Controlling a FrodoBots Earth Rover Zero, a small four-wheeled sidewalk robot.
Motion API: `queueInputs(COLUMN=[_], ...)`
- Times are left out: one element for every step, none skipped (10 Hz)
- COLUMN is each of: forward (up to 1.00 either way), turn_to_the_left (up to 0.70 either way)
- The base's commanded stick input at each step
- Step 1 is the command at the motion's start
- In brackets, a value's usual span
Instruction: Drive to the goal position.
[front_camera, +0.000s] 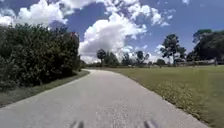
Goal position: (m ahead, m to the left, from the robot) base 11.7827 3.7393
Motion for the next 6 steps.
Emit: queueInputs(forward=[0.50,0.50,0.50,0.50,0.50,0.50], turn_to_the_left=[0.00,0.00,0.00,0.00,0.00,0.00])
